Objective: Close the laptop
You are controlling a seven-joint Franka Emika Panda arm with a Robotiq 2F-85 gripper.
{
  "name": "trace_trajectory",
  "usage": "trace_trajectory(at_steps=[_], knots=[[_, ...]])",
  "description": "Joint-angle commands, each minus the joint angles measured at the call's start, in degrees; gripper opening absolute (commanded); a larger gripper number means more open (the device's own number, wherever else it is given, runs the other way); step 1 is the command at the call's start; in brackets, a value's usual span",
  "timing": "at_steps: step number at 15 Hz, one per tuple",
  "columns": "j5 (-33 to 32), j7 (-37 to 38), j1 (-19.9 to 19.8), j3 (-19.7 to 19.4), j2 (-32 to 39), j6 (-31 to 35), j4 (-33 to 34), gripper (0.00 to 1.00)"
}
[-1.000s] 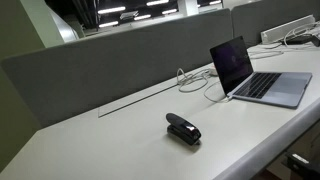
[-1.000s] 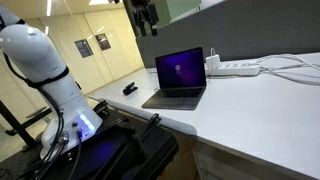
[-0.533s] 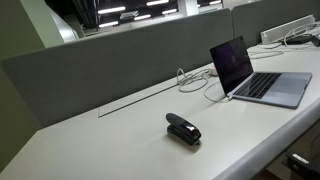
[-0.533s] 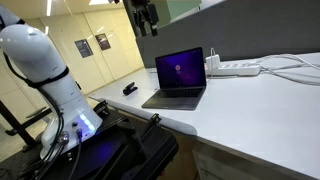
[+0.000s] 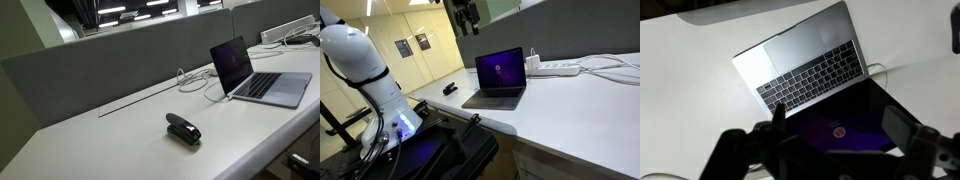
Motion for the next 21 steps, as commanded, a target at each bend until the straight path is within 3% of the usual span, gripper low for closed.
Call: trace_trajectory(at_steps=[1,6,11,15,16,17,21], knots=[[0.5,1.3,-1.4,1.5,2.0,8.2,0.2,1.00],[0.2,0.6,-0.8,1.7,10.2,23.3,3.8,1.00],[-0.6,-4.5,1.2,3.3,18.4,21.1,9.6,1.00],[-6.6,-9.1,1.5,6.3,22.0,20.9,11.4,1.00],[-2.3,-6.4,1.6,6.2,21.8,25.8,10.7,1.00],[-3.9,-7.1,1.1,6.5,21.0,23.4,9.4,1.00],[-2.8,-7.0,1.2,6.7,21.6,26.0,9.6,1.00]])
